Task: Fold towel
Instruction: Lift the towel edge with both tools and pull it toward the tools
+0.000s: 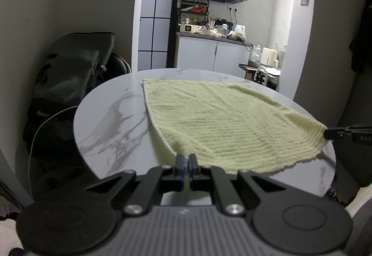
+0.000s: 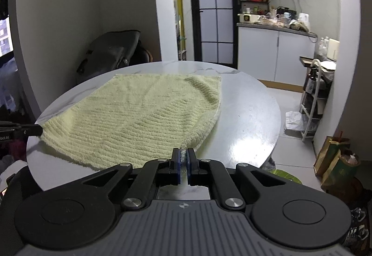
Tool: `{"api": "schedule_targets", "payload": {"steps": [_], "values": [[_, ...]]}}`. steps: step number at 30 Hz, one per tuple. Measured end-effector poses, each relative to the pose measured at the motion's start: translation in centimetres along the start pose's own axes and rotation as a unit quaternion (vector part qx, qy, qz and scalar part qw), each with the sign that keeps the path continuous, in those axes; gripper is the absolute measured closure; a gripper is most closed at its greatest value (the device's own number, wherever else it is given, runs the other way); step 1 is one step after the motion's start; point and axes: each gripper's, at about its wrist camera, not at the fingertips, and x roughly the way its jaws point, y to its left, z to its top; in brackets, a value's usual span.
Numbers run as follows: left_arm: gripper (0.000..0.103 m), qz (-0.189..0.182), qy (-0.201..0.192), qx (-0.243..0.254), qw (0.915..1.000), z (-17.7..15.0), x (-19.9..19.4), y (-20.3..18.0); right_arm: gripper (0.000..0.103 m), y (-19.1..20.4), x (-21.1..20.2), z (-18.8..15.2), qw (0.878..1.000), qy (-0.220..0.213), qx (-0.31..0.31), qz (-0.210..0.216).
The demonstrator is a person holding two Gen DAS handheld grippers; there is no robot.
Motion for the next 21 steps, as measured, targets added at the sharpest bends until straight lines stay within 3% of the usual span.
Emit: {"api": "schedule_targets", "payload": {"steps": [21], "values": [[0.099,0.005,-0.016,0.003,0.9999,-0.6,-0.6,0.4,0.097,0.2,-2.7,-1.9,0.999,-0.038,0.032,-0.015]]}}
